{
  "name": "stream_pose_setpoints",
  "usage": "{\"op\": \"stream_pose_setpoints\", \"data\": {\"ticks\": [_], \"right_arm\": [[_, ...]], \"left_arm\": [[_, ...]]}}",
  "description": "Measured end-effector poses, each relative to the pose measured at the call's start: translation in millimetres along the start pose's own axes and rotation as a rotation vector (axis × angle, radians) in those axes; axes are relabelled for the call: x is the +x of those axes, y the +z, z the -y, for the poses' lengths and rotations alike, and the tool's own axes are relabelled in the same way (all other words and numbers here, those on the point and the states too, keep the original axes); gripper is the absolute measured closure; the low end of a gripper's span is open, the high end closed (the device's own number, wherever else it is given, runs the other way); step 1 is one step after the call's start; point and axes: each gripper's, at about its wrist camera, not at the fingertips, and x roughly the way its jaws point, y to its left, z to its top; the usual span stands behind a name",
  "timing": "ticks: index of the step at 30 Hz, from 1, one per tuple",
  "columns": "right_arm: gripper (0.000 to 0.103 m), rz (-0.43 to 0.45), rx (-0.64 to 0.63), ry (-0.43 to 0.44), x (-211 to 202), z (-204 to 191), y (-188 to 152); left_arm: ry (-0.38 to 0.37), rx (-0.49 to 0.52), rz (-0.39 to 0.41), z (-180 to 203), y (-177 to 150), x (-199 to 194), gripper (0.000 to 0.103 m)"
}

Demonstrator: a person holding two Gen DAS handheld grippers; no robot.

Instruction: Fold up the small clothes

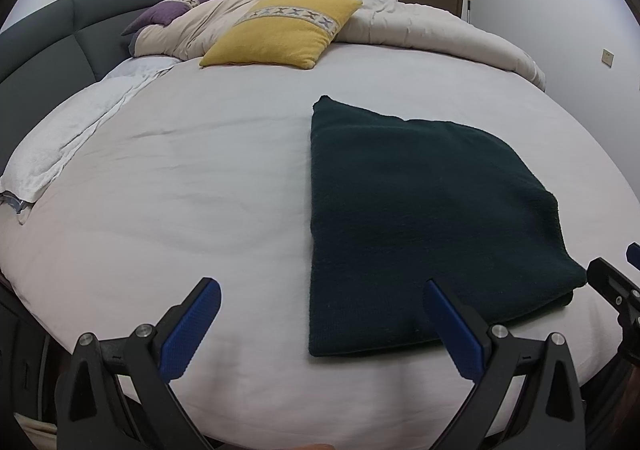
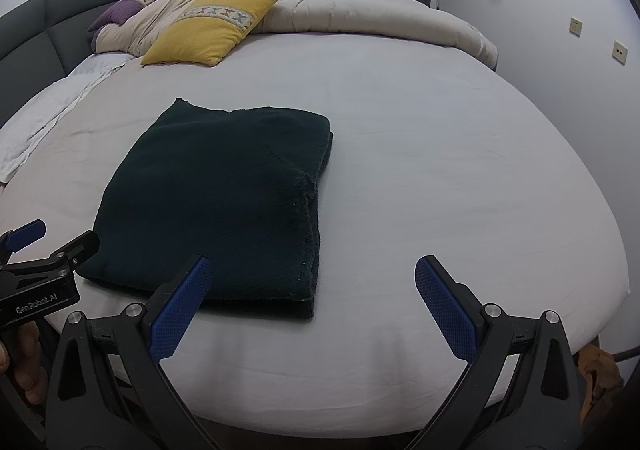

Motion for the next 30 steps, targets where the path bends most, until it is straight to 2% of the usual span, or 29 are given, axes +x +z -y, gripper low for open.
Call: {"op": "stream_pose_setpoints", "data": {"ticks": [30], "right_arm": [[0.0,-0.009,-0.007,0.019,2.5,2.8,-3.5]], "left_arm": [[0.009,-0.006,-0.009,0.3,-5.0,0.3,0.0]]}}
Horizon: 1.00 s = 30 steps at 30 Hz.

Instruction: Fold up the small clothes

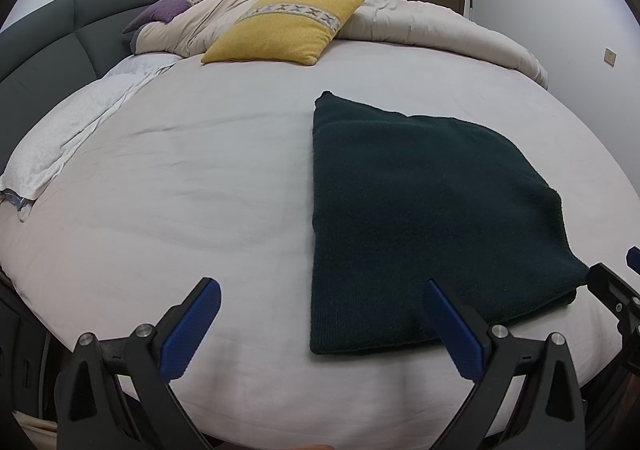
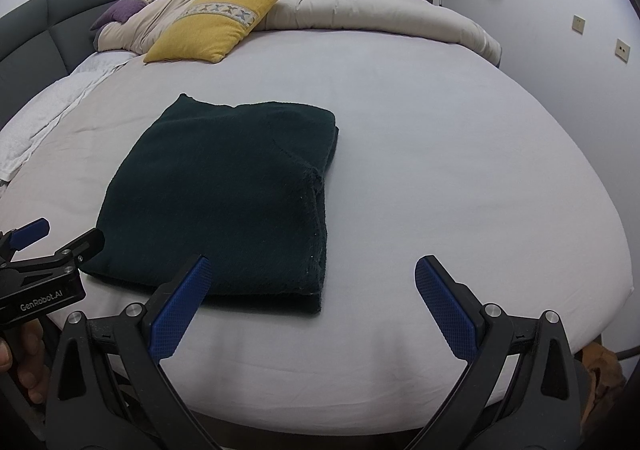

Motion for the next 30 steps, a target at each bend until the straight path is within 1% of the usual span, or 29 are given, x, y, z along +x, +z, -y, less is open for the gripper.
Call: {"op": "stream_pose_setpoints", "data": {"ticks": [30], "right_arm": [[0.0,-0.006,0.0,0.016,3.1,8.3,0.9]], "left_arm": [[0.005,-0.007,-0.007,0.8,-1.8,-0.7,0.0]]}}
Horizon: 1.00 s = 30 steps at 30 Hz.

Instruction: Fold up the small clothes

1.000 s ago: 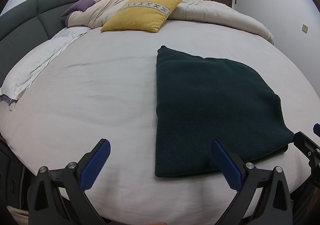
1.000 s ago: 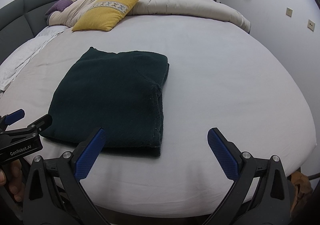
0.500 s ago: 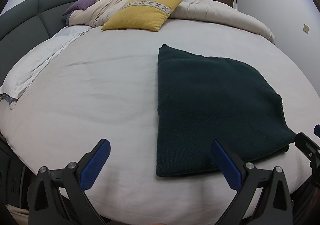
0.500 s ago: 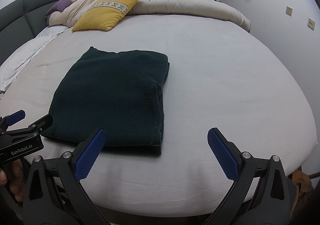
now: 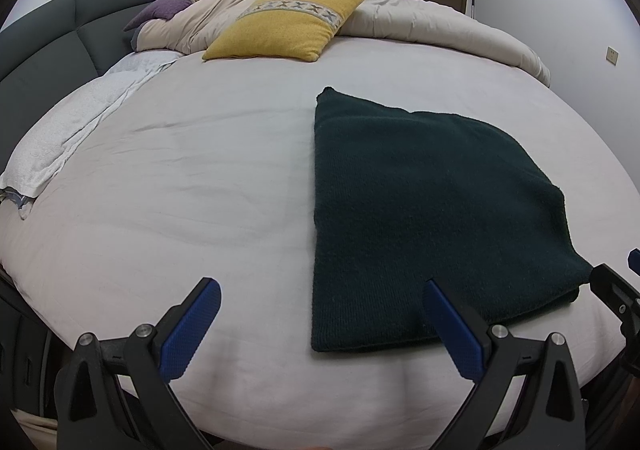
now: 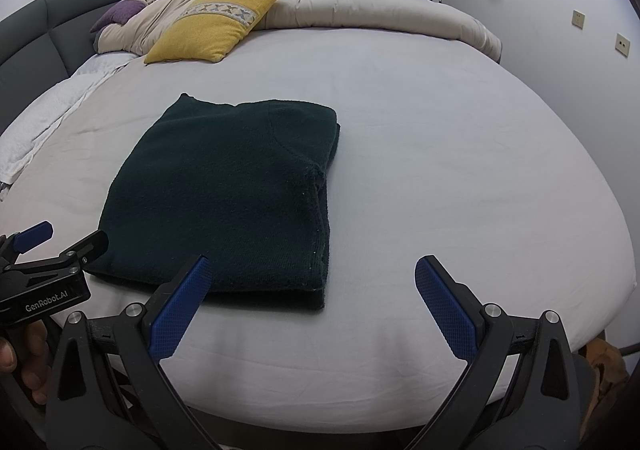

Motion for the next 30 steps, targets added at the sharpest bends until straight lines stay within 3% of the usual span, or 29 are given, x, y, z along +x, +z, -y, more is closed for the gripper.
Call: {"op": "stream_pose_setpoints", "data": {"ticks": [30], "right_arm": [[0.0,-0.007,0.014,0.01,-1.2,-4.2,-3.2]], "left_arm": [[-0.003,0.007,-0.003,-1.1,-2.2,4.5,0.0]]}}
